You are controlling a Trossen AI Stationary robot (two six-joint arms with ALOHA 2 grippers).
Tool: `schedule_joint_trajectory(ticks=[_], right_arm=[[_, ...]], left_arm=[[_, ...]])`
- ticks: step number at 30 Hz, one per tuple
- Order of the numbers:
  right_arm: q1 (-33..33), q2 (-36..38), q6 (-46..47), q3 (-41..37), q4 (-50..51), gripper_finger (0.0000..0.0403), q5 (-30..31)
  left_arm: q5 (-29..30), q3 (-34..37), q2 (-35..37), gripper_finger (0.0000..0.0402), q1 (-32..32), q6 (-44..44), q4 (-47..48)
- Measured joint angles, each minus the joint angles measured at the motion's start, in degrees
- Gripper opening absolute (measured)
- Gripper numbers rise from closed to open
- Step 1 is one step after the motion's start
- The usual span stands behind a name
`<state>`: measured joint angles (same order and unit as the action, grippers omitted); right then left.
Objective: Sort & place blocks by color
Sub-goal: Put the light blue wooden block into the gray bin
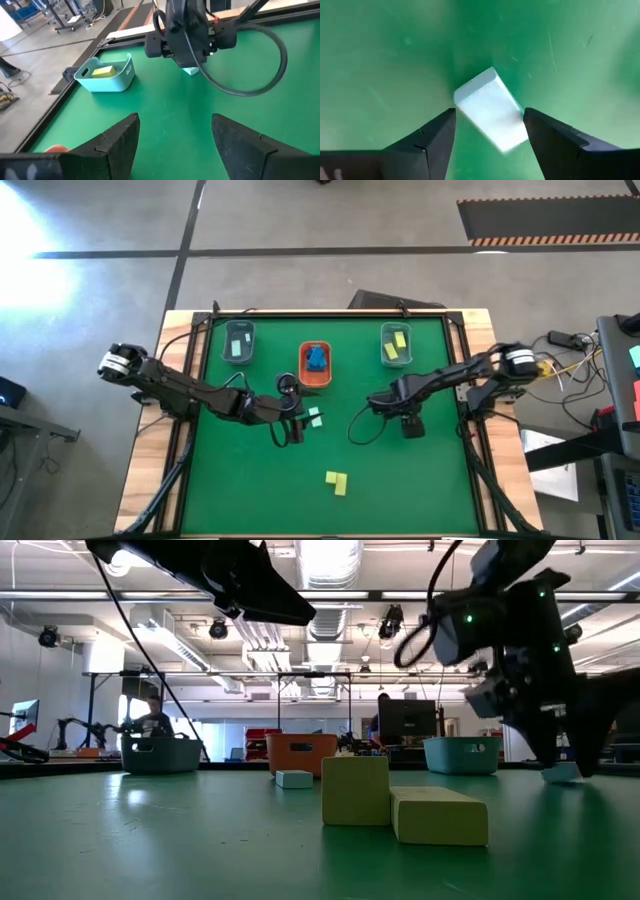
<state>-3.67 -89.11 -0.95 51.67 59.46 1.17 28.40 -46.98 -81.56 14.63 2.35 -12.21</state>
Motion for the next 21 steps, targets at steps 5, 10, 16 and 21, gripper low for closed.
schedule_joint_trajectory(ticks=[5,10,16,21], right_arm=[[-0.1,-5.4,-2.5,1.1,-0.1,0.0187,2.6],[-0.2,-8.2,-4.5,2.0,0.0,0.0087,1.5],[-0.2,-4.7,-1.4,3.1,-0.6,0.0043,3.2],[-0.1,3.3,3.1,4.4,-2.7,0.0043,4.3]], left_arm=[[0.0,0.3,0.2,0.0231,0.0,0.2,0.2],[0.0,-0.3,0.6,0.0231,0.0,4.4,0.2],[0.0,-0.7,3.6,0.0231,0.1,5.5,0.2],[0.0,-0.4,5.6,0.0231,0.2,4.3,-1.3]])
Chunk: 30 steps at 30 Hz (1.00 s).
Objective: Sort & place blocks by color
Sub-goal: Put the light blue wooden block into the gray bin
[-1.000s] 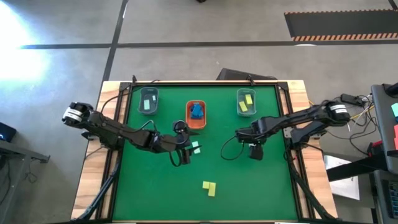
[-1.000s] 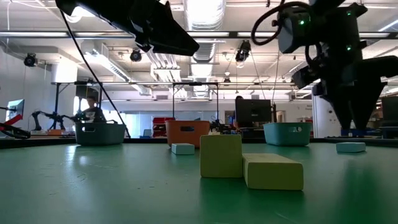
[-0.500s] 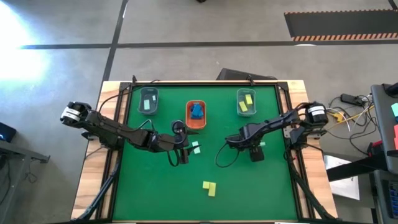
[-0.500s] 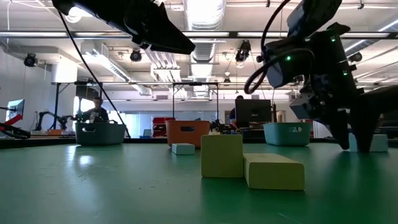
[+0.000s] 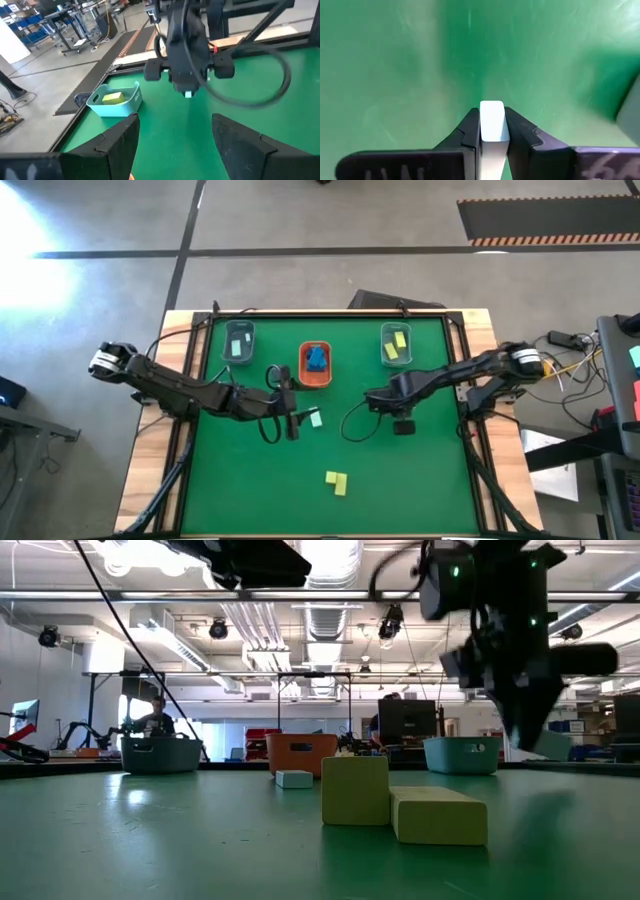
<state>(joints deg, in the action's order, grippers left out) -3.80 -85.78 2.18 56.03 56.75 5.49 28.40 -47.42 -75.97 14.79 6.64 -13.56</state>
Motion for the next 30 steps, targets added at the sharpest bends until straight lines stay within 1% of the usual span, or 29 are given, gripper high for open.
schedule_joint_trajectory(ticks=[2,5,8,11,13,16,19,21,25,30], right_arm=[[0.0,3.7,1.9,-0.3,-4.2,0.0043,-0.2],[-0.3,10.0,5.9,-2.4,-14.9,0.0043,-0.4],[-1.5,15.2,5.8,-6.6,-31.0,0.0043,-0.6],[-2.3,18.9,4.7,-11.8,-50.0,0.0043,-1.4],[-2.3,20.0,4.3,-15.0,-64.4,0.0043,-1.4],[-2.3,19.3,4.3,-19.7,-86.2,0.0043,-2.2],[-2.3,17.5,3.2,-22.1,-99.3,0.0043,-6.9],[-2.3,16.2,3.2,-22.5,-102.6,0.0043,-7.5],[-2.2,14.7,3.2,-22.1,-103.0,0.0043,-7.4],[-2.3,13.1,1.7,-20.7,-103.3,0.0043,-7.5]], left_arm=[[0.0,0.0,0.2,0.0231,0.0,-0.2,-1.5],[0.0,0.0,0.2,0.0231,0.0,-0.2,-4.4],[-0.7,0.0,0.2,0.0231,0.2,-0.3,-5.9],[-0.9,0.2,0.2,0.0231,0.8,-1.1,-5.8],[-0.9,0.3,0.1,0.0231,1.0,-2.3,-6.9],[-1.4,1.3,-1.1,0.0231,1.3,-4.5,-12.2],[-3.1,1.9,-3.0,0.0231,1.4,-6.1,-16.4],[-4.2,1.9,-4.2,0.0231,1.4,-7.2,-18.1],[-4.3,1.5,-7.5,0.0231,1.4,-7.9,-20.8],[-4.2,1.5,-11.9,0.0231,1.3,-8.0,-29.1]])
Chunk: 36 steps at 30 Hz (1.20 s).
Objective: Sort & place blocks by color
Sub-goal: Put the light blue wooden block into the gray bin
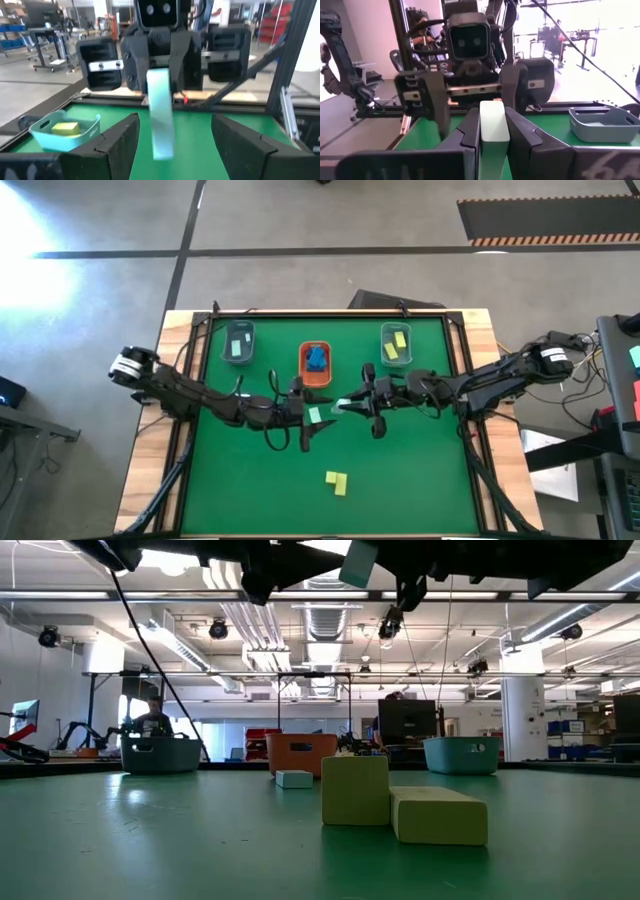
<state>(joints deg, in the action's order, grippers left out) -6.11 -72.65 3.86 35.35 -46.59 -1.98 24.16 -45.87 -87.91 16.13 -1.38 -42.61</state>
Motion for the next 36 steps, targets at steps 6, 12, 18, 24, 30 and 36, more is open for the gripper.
schedule_joint_trajectory(ticks=[6,12,18,24,30,36], right_arm=[[0.0,0.5,-0.8,0.0,-0.5,0.0043,-2.8],[0.0,0.5,-1.5,0.0,-3.5,0.0043,-3.5],[0.2,0.5,-3.3,0.0,-5.4,0.0043,-2.5],[0.2,0.5,-5.3,0.9,-6.2,0.0043,-2.3],[0.6,0.4,-5.8,0.9,-6.0,0.0049,-2.4],[0.6,-0.2,-6.3,1.0,-6.2,0.0077,-0.8]], left_arm=[[0.4,-1.0,-2.0,0.0231,-0.3,-0.3,-3.8],[0.4,-0.9,-2.0,0.0224,-1.1,-2.7,-4.5],[0.6,-1.0,-2.0,0.0144,-1.2,-2.8,-4.9],[0.2,-0.9,-2.0,0.0039,-1.8,-2.6,-5.2],[0.4,-0.8,-2.0,0.004,-1.9,-2.5,-5.1],[0.9,-0.7,-2.0,0.004,-1.9,-2.9,-4.8]])
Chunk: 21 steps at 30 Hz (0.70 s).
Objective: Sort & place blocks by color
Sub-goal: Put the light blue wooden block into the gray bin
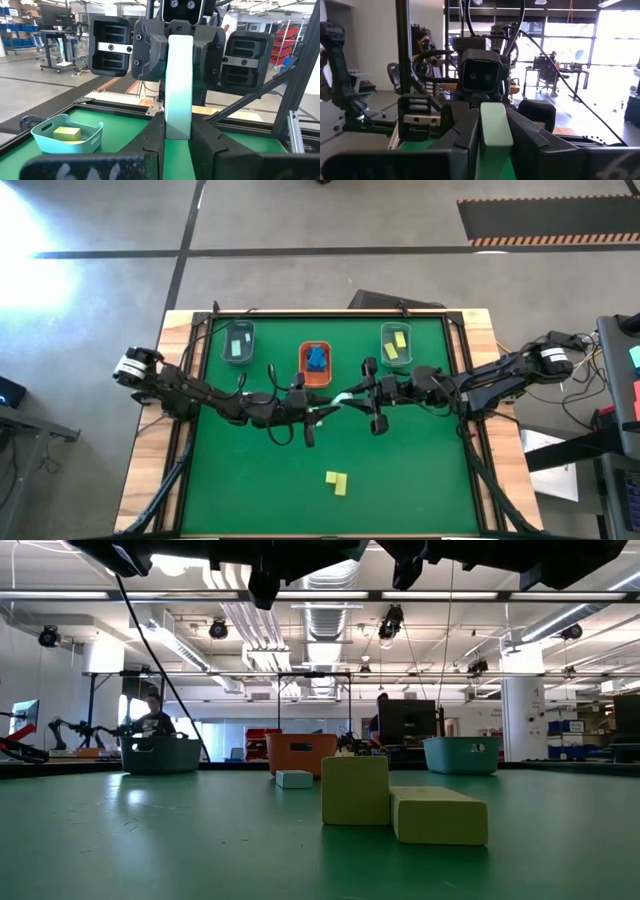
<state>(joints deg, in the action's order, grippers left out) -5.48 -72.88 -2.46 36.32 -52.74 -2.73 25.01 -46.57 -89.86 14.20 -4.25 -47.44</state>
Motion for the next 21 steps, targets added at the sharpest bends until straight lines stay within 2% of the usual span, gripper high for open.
schedule_joint_trajectory(ticks=[7,13,17,21], right_arm=[[0.0,0.0,0.8,0.1,0.1,0.0111,1.4],[0.0,0.3,0.8,0.1,0.4,0.0161,2.1],[0.0,2.2,-1.2,0.1,2.2,0.0192,6.9],[0.0,6.2,-3.4,0.1,9.5,0.0213,18.0]], left_arm=[[0.0,0.1,0.0,0.004,-0.4,0.2,0.1],[0.6,0.8,0.3,0.004,-0.4,0.1,2.1],[6.1,2.0,1.9,0.004,-0.4,-1.2,6.0],[16.0,2.0,5.6,0.004,-0.4,-6.8,22.7]])
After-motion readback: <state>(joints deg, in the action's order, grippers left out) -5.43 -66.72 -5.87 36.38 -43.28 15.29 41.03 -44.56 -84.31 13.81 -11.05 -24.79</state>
